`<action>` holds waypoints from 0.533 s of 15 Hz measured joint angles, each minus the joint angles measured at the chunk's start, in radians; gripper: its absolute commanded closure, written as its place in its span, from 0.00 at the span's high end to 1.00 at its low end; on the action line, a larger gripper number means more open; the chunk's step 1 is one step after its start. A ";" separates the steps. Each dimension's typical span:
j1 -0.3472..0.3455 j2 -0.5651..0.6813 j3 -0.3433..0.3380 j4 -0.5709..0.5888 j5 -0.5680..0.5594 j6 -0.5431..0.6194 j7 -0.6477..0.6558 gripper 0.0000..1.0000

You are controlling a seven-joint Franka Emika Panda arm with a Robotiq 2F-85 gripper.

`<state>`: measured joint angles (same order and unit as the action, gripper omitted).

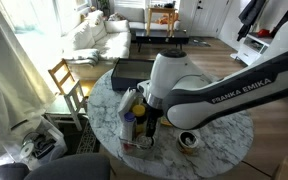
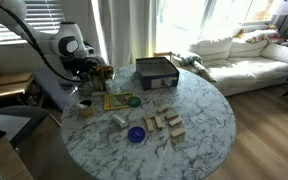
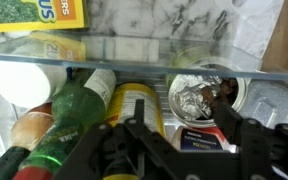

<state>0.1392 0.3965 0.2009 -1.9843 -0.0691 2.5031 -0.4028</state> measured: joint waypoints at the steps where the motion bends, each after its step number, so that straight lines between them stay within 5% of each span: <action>1: 0.000 0.005 0.002 0.006 0.005 -0.020 0.000 0.62; 4: 0.000 0.021 0.005 0.021 0.013 -0.069 0.000 0.80; 6: 0.000 0.033 0.006 0.026 0.015 -0.076 0.000 0.80; 8: 0.000 0.046 0.007 0.034 0.016 -0.076 0.000 0.70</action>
<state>0.1389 0.4429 0.2083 -1.9507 -0.0535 2.4273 -0.4028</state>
